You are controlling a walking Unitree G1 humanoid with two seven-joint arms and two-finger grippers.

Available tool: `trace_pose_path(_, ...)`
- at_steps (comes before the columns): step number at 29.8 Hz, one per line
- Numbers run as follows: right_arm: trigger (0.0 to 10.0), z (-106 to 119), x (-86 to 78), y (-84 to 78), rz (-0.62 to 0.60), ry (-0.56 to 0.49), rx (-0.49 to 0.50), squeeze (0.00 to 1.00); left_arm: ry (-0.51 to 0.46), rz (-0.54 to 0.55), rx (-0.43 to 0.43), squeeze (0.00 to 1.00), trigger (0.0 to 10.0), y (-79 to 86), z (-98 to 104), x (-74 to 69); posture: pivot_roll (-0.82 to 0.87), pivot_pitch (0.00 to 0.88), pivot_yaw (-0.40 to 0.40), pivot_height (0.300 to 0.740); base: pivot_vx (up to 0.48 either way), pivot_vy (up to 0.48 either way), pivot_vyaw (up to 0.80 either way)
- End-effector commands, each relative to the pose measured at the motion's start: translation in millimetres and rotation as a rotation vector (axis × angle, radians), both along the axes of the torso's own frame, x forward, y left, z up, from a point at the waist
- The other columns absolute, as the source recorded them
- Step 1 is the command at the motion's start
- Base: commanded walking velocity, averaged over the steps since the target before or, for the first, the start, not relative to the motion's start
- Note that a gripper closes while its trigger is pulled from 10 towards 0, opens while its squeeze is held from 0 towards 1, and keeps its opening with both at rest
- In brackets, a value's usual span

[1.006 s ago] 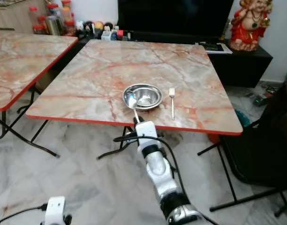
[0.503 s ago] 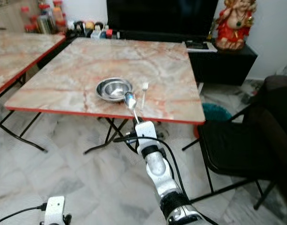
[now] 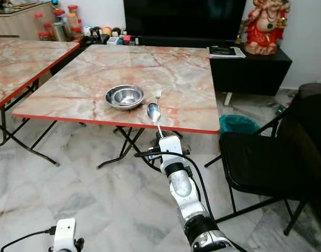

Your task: Setting the table

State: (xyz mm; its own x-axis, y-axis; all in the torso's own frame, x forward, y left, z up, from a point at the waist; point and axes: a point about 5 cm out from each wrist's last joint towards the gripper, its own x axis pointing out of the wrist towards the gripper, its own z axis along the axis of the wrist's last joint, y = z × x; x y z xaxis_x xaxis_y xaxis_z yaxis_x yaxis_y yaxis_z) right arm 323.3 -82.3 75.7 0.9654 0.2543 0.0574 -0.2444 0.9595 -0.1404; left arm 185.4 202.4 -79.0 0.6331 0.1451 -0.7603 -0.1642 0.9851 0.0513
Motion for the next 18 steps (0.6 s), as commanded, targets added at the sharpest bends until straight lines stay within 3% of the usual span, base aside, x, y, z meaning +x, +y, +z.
trace_pose_path(1, 10.0, 6.1, 3.8, 0.7, -0.003, -0.011, 0.012, 0.0, -0.011, 0.024, 0.009, 0.0, 10.0, 4.9, 2.2, 2.6, -0.02, 0.0, -0.005, 0.719, 0.349, 0.0, 0.0)
trace_pose_path(9, 10.0, 6.5, 5.5, 1.3, -0.009, -0.002, 0.014, 0.0, -0.013, 0.028, 0.01, 0.0, 10.0, 5.2, 2.5, 3.1, -0.02, 0.0, -0.005, 0.719, 0.347, 0.0, 0.0)
trace_pose_path(12, 10.0, 7.0, 6.1, 2.2, -0.007, 0.0, 0.018, 0.0, -0.014, 0.027, 0.011, 0.0, 10.0, 5.6, 2.8, 3.6, -0.02, 0.0, -0.004, 0.719, 0.349, 0.0, -0.69)
trace_pose_path(18, 10.0, 8.6, 6.0, 3.6, 0.002, -0.011, 0.018, 0.0, -0.017, 0.027, 0.011, 0.0, 10.0, 5.9, 3.5, 4.9, -0.02, 0.0, -0.003, 0.719, 0.347, 0.0, 0.0)
